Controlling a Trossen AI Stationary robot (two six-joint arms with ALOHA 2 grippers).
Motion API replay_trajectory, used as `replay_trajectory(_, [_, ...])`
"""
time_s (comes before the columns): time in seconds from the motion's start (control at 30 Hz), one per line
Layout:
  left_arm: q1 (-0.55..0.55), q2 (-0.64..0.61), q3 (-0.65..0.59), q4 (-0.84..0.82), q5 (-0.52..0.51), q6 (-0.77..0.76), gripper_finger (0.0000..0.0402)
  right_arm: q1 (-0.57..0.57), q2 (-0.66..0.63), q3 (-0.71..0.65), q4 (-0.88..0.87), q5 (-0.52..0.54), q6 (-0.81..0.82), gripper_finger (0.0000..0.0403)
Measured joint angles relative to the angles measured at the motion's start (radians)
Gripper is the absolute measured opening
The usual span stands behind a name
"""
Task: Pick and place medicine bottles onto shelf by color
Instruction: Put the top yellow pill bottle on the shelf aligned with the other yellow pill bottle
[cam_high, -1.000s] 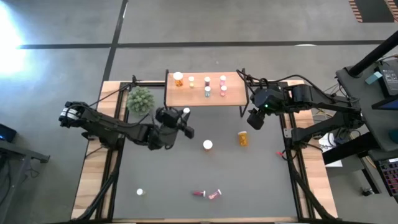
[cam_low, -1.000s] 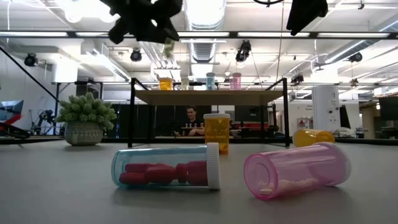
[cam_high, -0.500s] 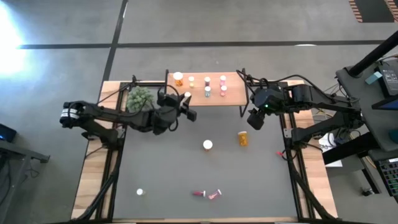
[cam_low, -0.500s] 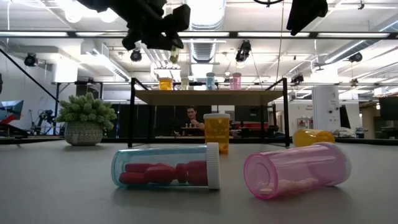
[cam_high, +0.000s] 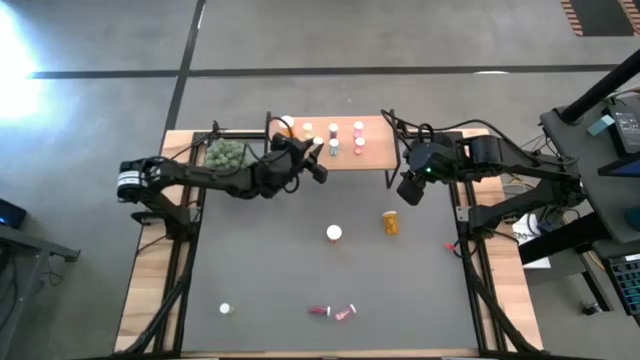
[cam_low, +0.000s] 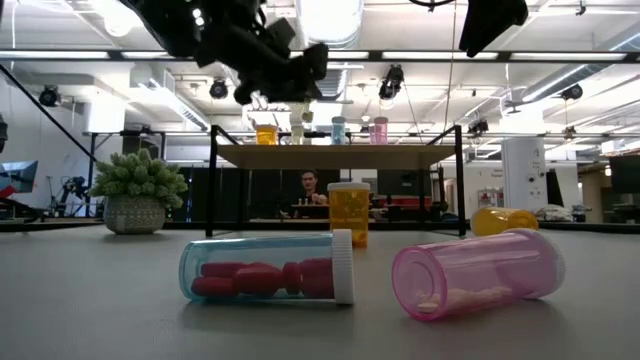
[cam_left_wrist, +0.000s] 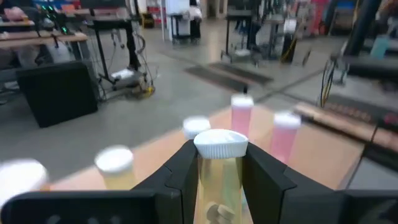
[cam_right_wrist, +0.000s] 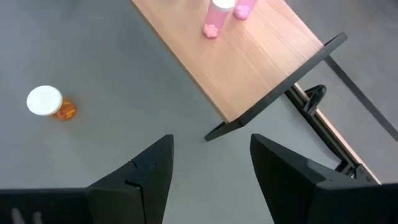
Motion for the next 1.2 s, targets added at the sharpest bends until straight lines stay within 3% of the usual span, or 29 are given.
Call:
replay_trajectory(0.23, [0.0, 0.062, -0.001, 0.051, -0.041, -0.006, 0.0085, 0.0, 0.0, 0.0, -0.005, 0.0, 0.0, 0.0203])
replay_trajectory(0.37, [0.0, 0.064, -0.005, 0.036, -0.122, 0.029, 0.0085, 0.0, 0.0, 0.0, -0.006, 0.001, 0.0, 0.0203])
replay_trajectory(0.6, [0.0, 0.065, -0.015, 0.032, -0.134, 0.045, 0.0085, 0.0, 0.0, 0.0, -0.007, 0.001, -0.007, 0.0203])
replay_trajectory(0.77, [-0.001, 0.065, -0.038, 0.034, -0.202, 0.021, 0.0085, 0.0, 0.0, 0.0, -0.007, 0.002, -0.007, 0.0203])
replay_trajectory(1.2, [0.0, 0.071, -0.077, 0.076, -0.221, -0.034, 0.0085, 0.0, 0.0, 0.0, -0.006, 0.002, 0.002, 0.0203])
